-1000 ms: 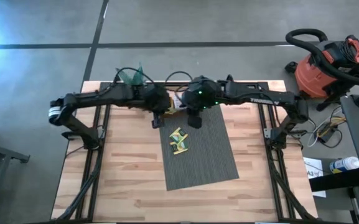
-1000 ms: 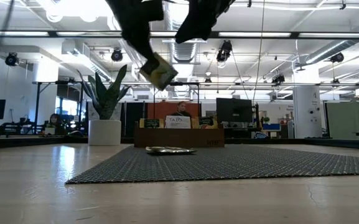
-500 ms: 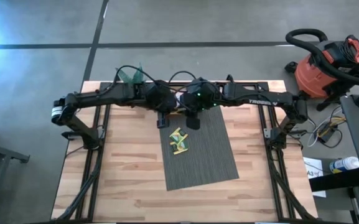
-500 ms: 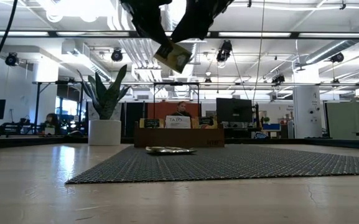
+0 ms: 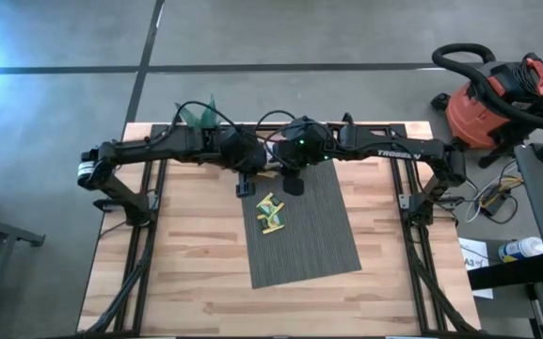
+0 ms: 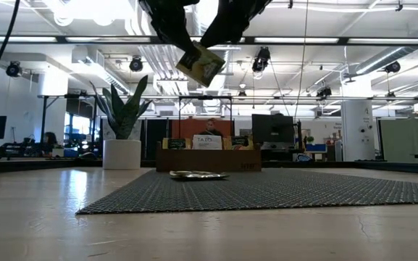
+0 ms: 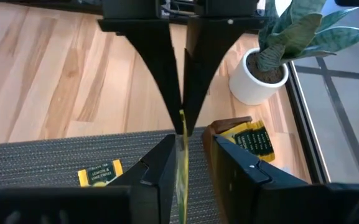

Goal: Pick & Place Tea
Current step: Put the top yellow tea bag into the left compartment of the wooden organizer

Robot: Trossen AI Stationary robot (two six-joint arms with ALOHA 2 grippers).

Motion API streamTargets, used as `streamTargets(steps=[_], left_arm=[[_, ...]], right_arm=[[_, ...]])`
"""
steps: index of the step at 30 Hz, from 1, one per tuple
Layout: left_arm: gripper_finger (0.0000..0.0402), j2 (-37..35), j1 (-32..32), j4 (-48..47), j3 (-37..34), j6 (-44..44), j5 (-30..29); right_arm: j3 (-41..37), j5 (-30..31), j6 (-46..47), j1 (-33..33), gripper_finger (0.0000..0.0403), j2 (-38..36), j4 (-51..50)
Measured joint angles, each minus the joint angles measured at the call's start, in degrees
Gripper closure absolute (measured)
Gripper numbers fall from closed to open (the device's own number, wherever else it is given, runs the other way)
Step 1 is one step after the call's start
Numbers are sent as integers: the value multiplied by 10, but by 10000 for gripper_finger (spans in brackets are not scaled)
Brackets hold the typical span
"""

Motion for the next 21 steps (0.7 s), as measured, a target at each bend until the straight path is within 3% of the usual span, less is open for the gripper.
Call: streamTargets(steps=[12,21], left_arm=[[401,0,-10,29,-1,-10,0],[401,0,-10,33,-1,-14,-3]], right_arm=[[-8,-7,5,0,305,1,2],[-8,-7,11,0,365,1,-15]])
